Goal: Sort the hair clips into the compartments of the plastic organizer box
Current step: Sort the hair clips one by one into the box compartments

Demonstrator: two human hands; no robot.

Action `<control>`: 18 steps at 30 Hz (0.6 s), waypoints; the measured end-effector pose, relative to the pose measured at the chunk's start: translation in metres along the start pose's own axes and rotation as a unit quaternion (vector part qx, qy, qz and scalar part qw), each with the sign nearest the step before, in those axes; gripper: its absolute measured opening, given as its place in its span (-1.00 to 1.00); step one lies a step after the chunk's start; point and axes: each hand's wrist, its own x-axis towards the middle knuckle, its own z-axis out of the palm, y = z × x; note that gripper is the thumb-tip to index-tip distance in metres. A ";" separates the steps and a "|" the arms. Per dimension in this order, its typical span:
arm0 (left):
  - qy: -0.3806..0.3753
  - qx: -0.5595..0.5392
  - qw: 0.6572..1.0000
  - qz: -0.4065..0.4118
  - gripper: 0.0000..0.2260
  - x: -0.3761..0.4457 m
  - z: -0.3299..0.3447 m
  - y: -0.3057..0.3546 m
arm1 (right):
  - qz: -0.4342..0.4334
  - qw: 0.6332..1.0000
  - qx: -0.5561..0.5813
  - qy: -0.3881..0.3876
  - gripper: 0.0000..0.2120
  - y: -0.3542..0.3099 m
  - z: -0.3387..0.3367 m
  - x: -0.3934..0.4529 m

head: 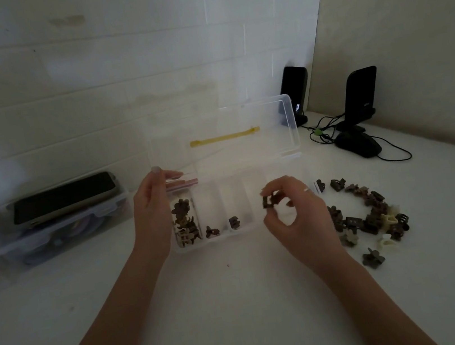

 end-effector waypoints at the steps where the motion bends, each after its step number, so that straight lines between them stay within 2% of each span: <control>1: -0.001 0.002 1.000 0.001 -0.63 0.000 0.000 0.000 | 0.008 1.000 -0.007 0.015 -0.72 0.001 -0.002 0.001; 4: -0.005 -0.003 1.000 0.004 -0.66 -0.002 0.001 0.003 | 0.024 0.999 -0.017 0.016 -0.69 0.005 -0.005 0.001; 9: -0.022 -0.005 0.999 0.025 -0.70 -0.004 0.001 0.009 | -0.008 0.997 -0.078 -0.007 -0.68 0.008 0.000 0.001; 14: -0.028 -0.003 0.999 0.029 -0.69 -0.001 0.000 0.004 | -0.019 0.997 -0.070 0.017 -0.67 0.007 0.001 0.002; 18: -0.033 0.001 0.999 0.035 -0.67 0.000 -0.001 0.003 | -0.027 0.995 -0.088 0.028 -0.74 0.008 0.000 0.002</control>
